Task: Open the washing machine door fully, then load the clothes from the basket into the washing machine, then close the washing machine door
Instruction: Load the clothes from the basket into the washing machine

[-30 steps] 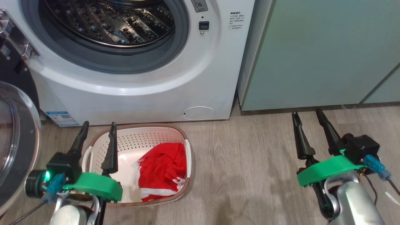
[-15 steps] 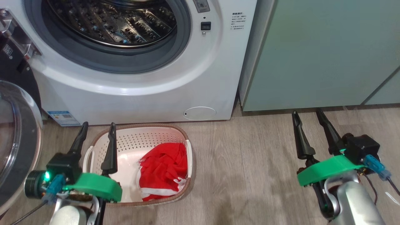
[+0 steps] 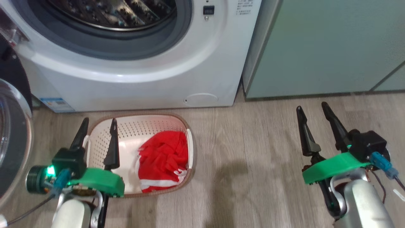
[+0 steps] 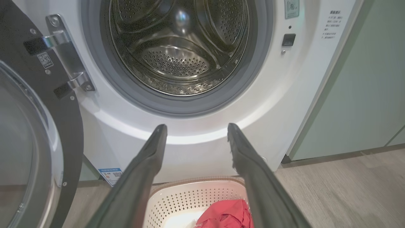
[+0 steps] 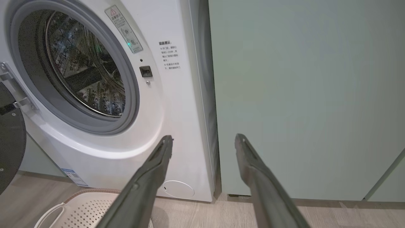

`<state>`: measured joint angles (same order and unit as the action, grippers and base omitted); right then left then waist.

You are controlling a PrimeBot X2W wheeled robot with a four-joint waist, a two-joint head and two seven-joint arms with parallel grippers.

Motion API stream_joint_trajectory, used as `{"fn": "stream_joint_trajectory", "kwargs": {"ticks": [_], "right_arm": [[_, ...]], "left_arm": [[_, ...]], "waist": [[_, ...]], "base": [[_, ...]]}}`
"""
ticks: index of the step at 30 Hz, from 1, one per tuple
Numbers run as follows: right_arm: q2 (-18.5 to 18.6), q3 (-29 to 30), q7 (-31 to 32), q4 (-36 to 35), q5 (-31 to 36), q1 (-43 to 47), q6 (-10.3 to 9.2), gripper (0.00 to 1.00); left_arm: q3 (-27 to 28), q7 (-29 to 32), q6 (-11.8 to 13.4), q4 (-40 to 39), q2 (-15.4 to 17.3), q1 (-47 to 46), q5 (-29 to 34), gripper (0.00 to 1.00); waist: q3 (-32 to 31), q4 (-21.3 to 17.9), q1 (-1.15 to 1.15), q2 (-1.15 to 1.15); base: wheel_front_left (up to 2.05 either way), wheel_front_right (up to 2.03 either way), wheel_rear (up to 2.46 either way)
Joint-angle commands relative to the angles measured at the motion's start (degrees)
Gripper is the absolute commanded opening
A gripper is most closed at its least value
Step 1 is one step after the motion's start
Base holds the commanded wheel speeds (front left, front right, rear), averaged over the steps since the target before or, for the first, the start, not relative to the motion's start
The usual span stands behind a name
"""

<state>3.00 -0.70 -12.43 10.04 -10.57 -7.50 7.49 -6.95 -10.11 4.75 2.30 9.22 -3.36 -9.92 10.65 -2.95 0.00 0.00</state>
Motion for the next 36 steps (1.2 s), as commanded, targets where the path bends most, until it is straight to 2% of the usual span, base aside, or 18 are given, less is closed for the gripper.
{"fn": "stream_joint_trajectory", "kwargs": {"ticks": [1, 9, 13, 14, 15, 16, 19, 26, 31, 36], "right_arm": [[-0.13, -0.92, 0.59, -2.89, 0.96, -1.95, 0.00, 1.00], [-0.13, -0.20, 2.32, -7.99, 2.82, -3.98, 0.00, 1.00], [-0.13, 0.12, 2.67, -10.47, 3.00, -4.97, 0.00, 1.00], [-0.13, 0.12, 2.67, -10.47, 3.00, -4.97, 0.00, 1.00], [-0.13, -0.04, 2.66, -11.39, 2.81, -5.47, 0.00, 1.00], [-0.13, -0.04, 2.66, -11.39, 2.81, -5.47, 0.00, 1.00], [-0.13, -0.69, 2.24, -12.25, 2.41, -6.32, 0.00, 1.00], [-0.13, -2.62, 0.86, -13.10, 1.44, -9.29, 0.00, 1.00], [-0.13, -3.90, -0.24, -13.19, 0.96, -10.77, 0.00, 1.00], [-0.13, -5.19, -1.23, -12.47, 0.40, -12.03, 0.00, 1.00]], "left_arm": [[1.41, -0.95, 0.31, -0.45, 0.79, -3.77, 0.75, 1.00], [-0.70, -2.88, -1.64, 11.47, -0.12, -12.12, 0.76, 1.00], [-1.85, -3.40, -4.26, 19.94, -0.56, -17.61, -0.09, 1.00], [-1.85, -3.40, -4.26, 19.94, -0.56, -17.61, -0.09, 1.00], [-2.39, -3.28, -5.88, 24.81, -0.70, -20.57, -0.69, 1.00], [-2.39, -3.28, -5.88, 24.81, -0.70, -20.57, -0.69, 1.00], [-2.96, -2.06, -8.16, 32.68, -0.58, -24.96, -1.68, 1.00], [-4.61, 3.42, -11.57, 47.42, 1.53, -34.72, -4.41, 1.00], [-6.29, 8.37, -12.17, 54.39, 4.05, -40.11, -7.32, 1.00], [-10.40, 14.16, -12.22, 57.00, 6.51, -42.95, -12.96, 1.00]], "waist": [[2.74, -0.24, 0.00, 0.00], [11.79, -1.78, 0.00, 0.00], [16.85, -2.84, 0.00, 0.00], [16.85, -2.84, 0.00, 0.00], [19.39, -3.40, 0.00, 0.00], [19.39, -3.40, 0.00, 0.00], [22.66, -4.43, 0.00, 0.00], [30.80, -7.09, 0.00, 0.00], [36.06, -8.73, 0.00, 0.00], [39.20, -10.23, 0.00, 0.00]], "base": [[0.00, 0.00, 0.00], [0.00, 0.00, 0.00], [0.00, 0.00, 0.00], [0.00, 0.00, 0.00], [0.00, 0.00, 0.00], [0.00, 0.00, 0.00], [0.00, 0.00, 0.00], [0.00, 0.00, 0.00], [0.00, 0.00, 0.00], [0.00, 0.00, 0.00]]}}
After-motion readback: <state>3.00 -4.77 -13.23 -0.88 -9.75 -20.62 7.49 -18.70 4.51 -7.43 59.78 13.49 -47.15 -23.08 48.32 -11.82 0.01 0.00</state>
